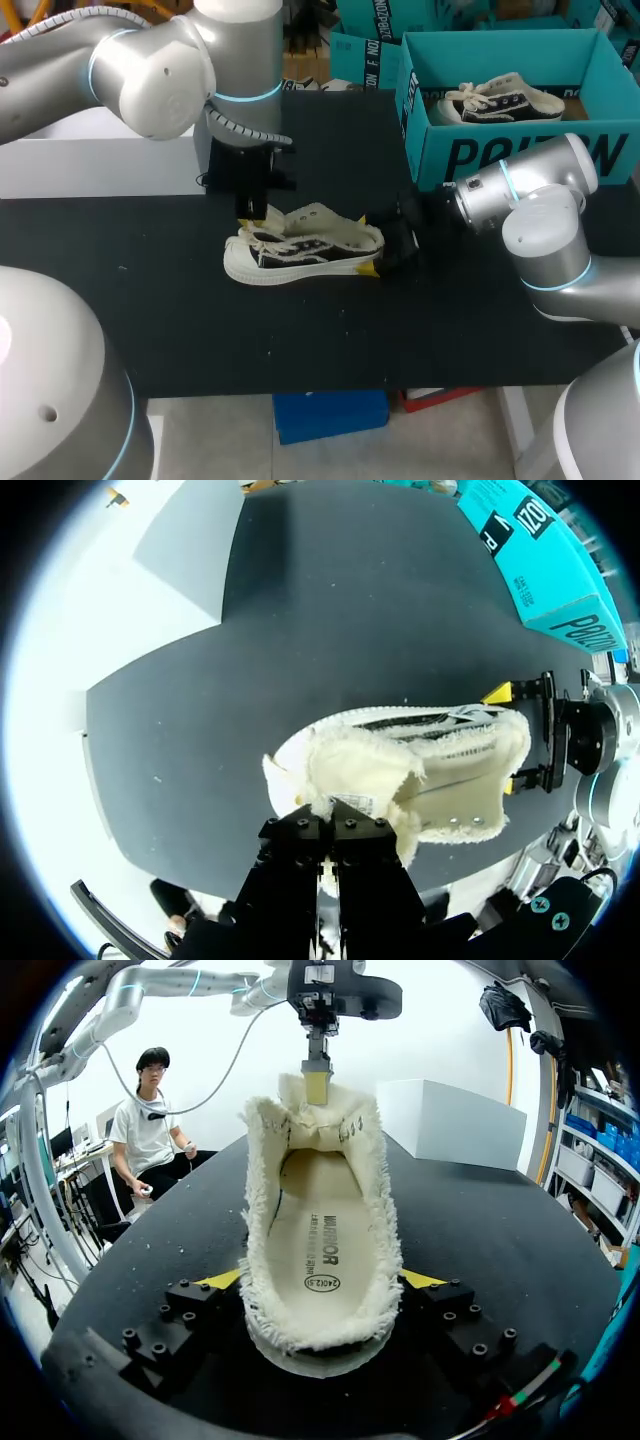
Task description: Take the shoe out of the shoebox, open the shoe tongue, remove and reinsert the insole, then place the shoe into the shoebox
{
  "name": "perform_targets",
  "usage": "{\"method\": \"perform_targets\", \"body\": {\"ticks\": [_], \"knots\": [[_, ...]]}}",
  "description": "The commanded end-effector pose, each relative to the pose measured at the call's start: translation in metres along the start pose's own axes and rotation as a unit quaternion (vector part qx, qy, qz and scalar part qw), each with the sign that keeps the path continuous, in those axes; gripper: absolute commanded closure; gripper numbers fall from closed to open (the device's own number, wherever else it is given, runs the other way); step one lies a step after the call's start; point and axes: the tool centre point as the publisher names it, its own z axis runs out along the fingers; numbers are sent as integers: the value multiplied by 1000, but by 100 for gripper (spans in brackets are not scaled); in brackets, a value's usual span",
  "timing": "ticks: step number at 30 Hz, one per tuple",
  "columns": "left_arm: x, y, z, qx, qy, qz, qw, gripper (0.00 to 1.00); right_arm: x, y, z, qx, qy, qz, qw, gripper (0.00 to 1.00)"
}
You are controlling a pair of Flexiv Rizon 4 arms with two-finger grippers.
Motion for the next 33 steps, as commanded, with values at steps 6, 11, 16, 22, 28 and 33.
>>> {"method": "perform_targets", "body": {"ticks": [6,11,16,22,28,33], "knots": [[-15,6,15,-7,37,0,999,100,-1,-3,4,1,0,1,1000,100],[-15,6,20,-18,37,-3,999,58,-1,-3,4,1,0,1,1000,100],[-14,3,16,-21,39,-3,999,0,-1,-3,4,1,0,1,1000,100],[-12,0,-3,-19,55,2,998,0,-1,-3,4,1,0,1,1000,100],[-10,-3,-36,-16,84,25,996,0,-1,-3,4,1,0,1,1000,100],[-3,-5,-60,-16,76,84,994,0,-1,-3,4,1,0,1,1000,100]]}}
